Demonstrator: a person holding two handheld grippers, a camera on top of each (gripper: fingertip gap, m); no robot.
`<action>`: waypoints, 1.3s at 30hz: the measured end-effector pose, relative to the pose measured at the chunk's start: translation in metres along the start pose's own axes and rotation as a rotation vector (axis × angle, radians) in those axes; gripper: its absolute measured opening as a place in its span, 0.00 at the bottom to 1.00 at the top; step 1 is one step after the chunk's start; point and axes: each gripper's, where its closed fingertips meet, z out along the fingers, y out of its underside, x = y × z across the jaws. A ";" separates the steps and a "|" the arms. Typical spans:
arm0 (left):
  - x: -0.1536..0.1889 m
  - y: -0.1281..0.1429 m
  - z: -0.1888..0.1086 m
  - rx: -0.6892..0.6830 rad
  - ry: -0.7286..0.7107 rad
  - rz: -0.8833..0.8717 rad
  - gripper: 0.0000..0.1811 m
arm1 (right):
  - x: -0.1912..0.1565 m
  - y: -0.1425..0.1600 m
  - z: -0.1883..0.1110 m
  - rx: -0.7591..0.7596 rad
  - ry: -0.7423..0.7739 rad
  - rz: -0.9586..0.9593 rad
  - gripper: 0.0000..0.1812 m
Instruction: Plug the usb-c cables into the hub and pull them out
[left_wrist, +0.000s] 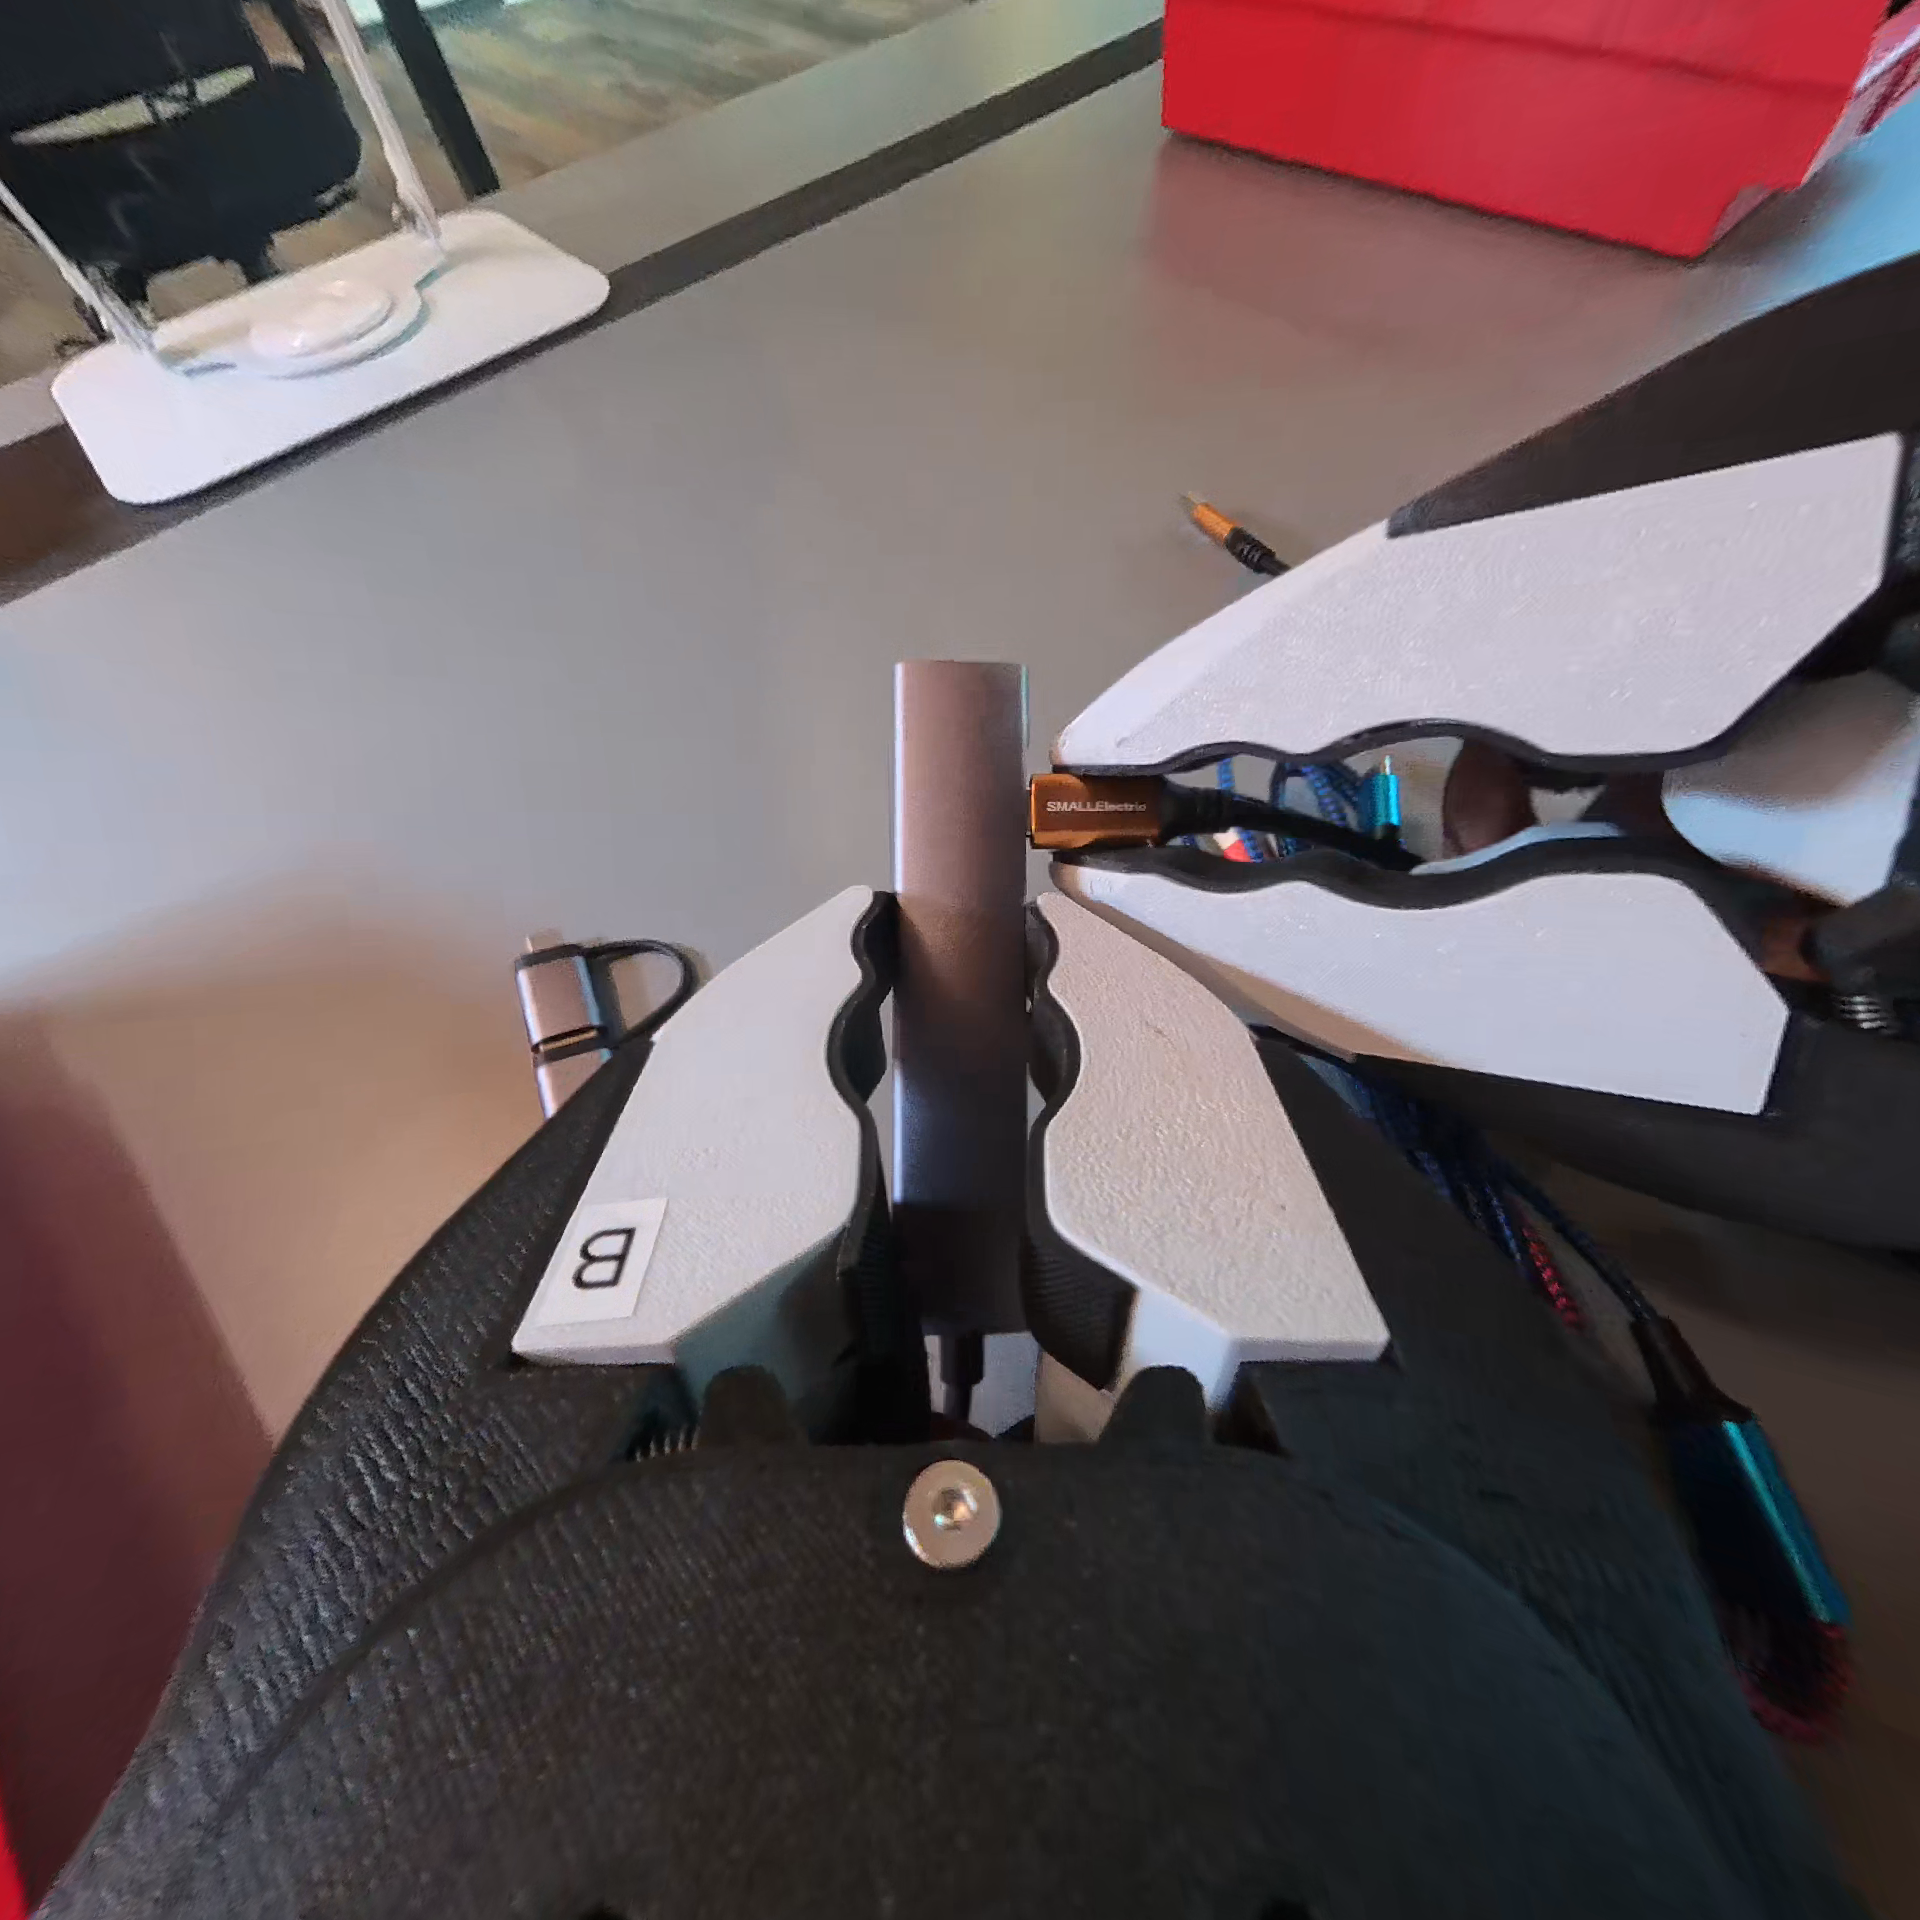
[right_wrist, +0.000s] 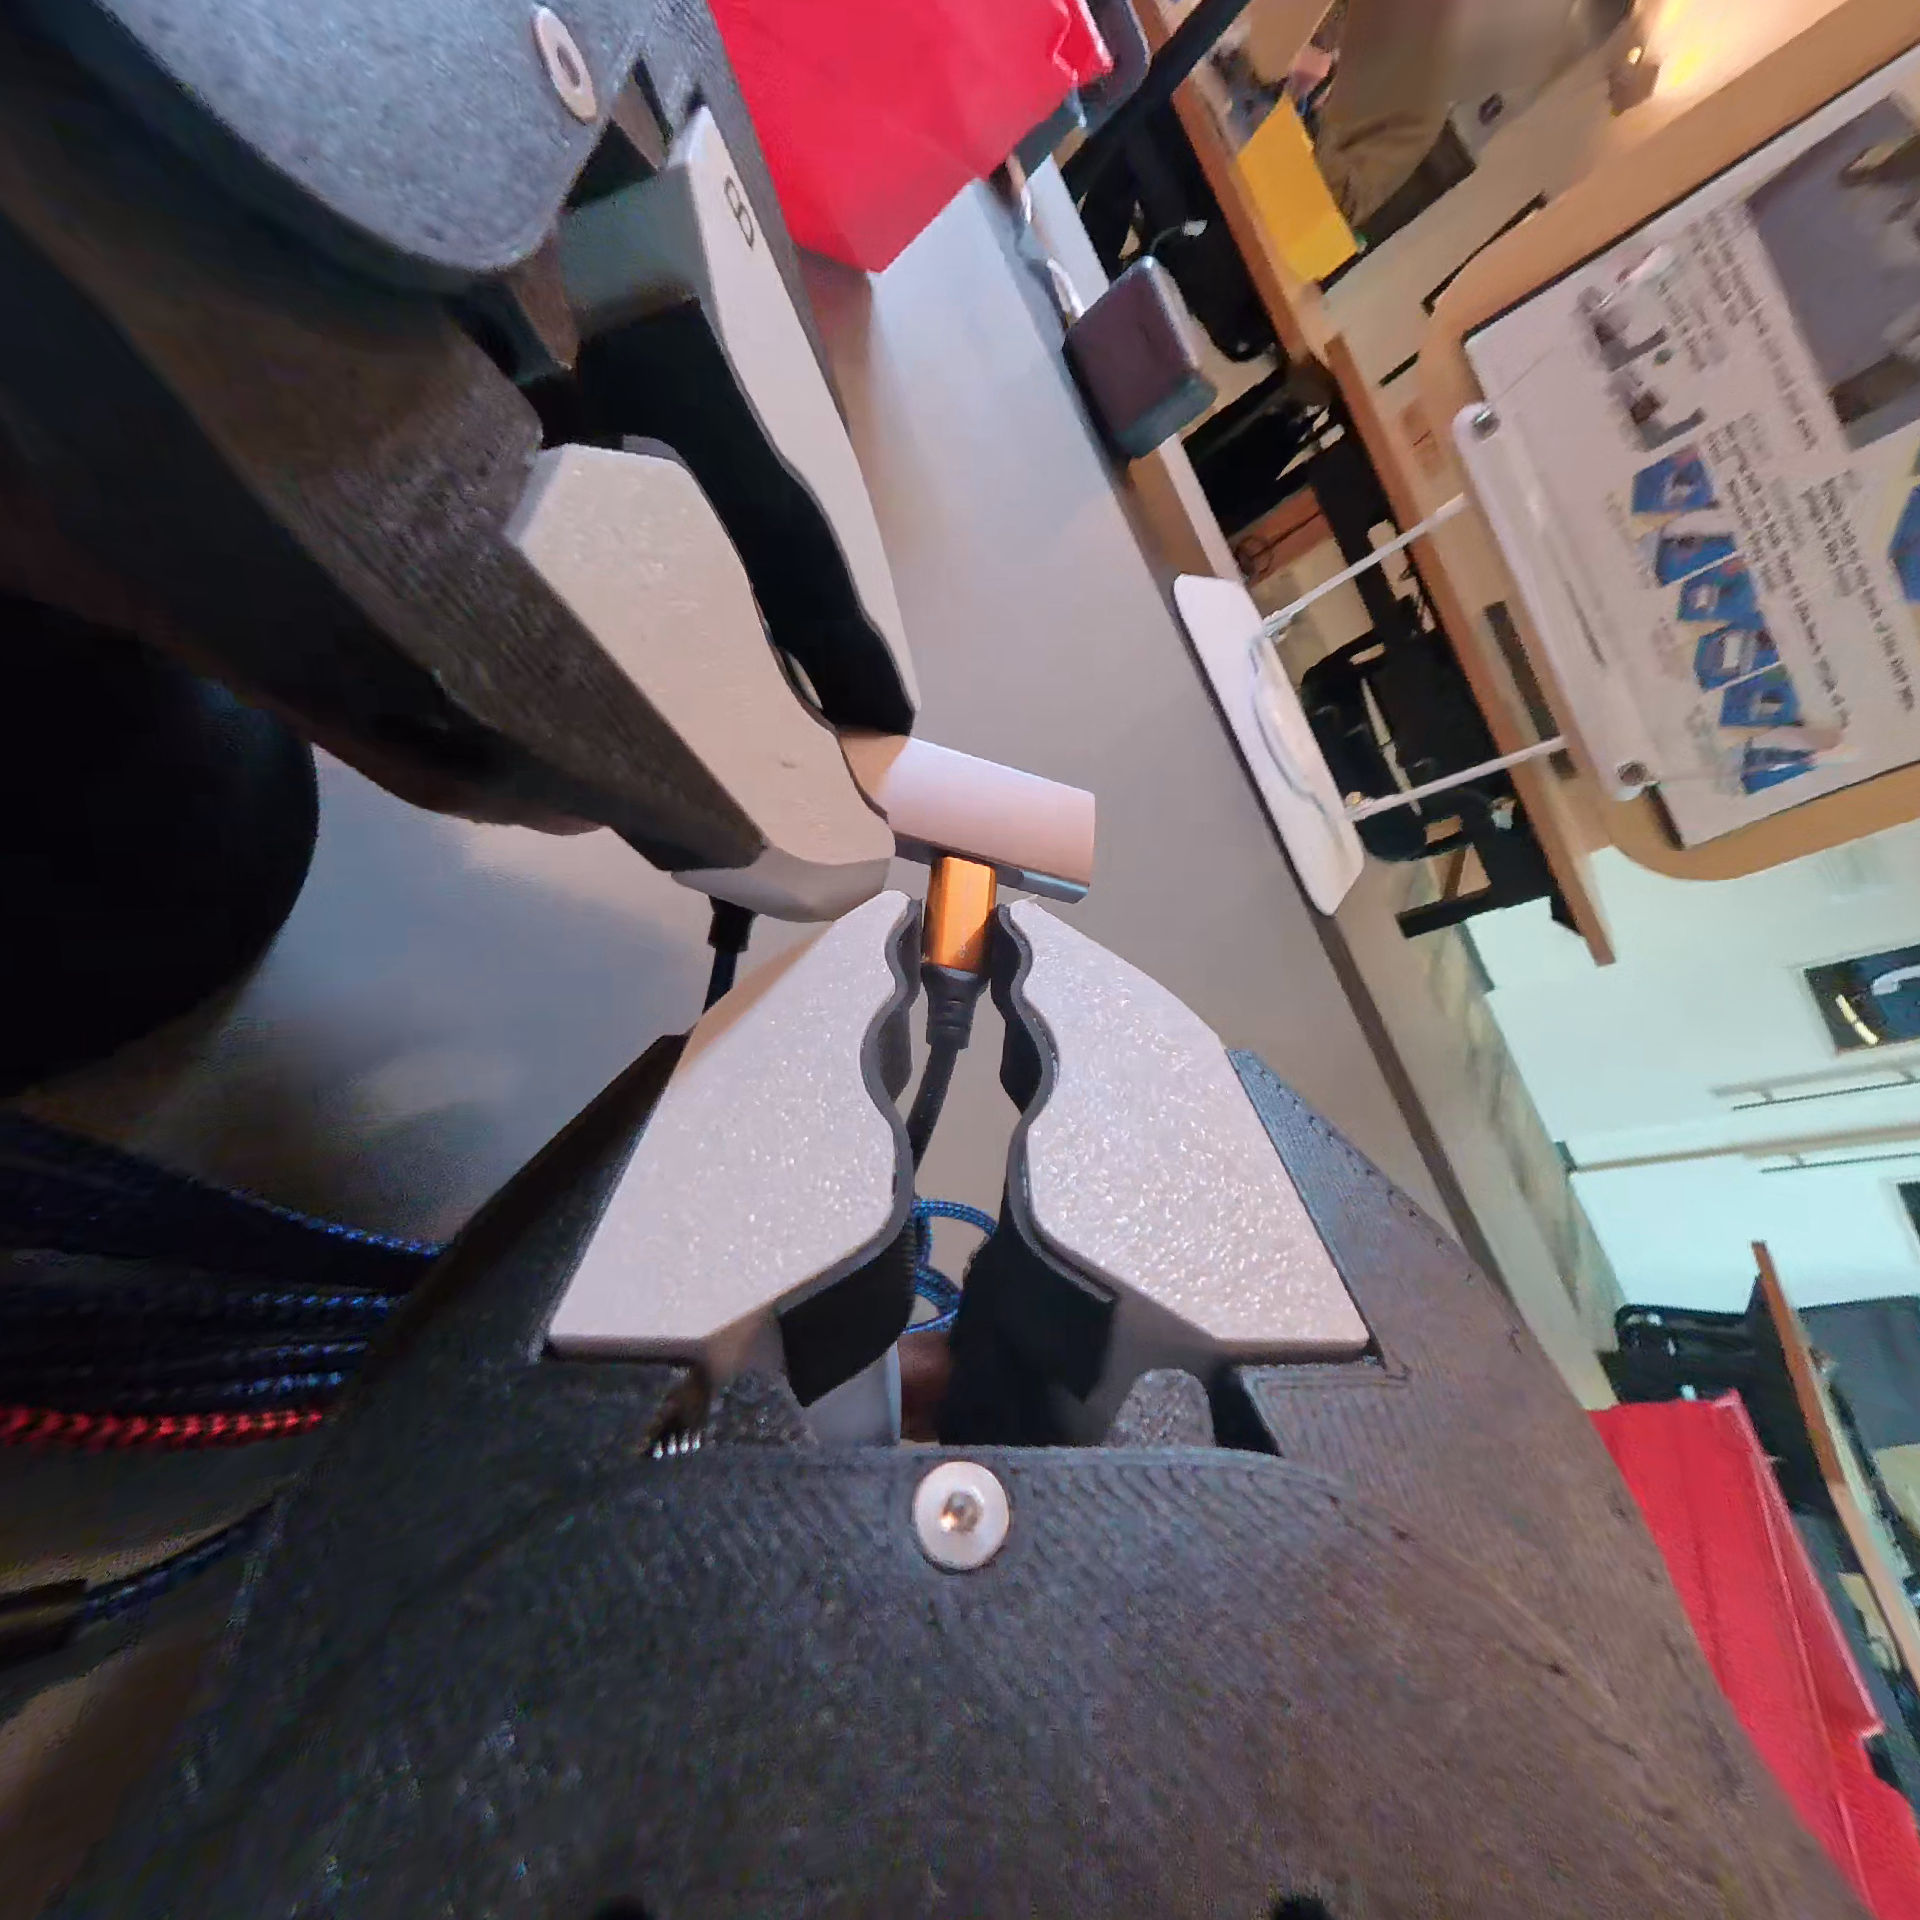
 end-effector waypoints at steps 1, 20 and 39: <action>-0.001 0.002 0.001 -0.011 -0.002 -0.011 0.13 | -0.002 0.002 0.002 -0.016 -0.001 0.009 0.07; 0.001 0.005 0.002 -0.012 -0.001 0.021 0.13 | -0.011 0.011 -0.005 -0.023 -0.199 0.335 0.07; -0.002 0.002 0.000 0.014 -0.104 0.141 0.13 | -0.016 0.017 0.010 -0.108 -0.157 0.254 0.06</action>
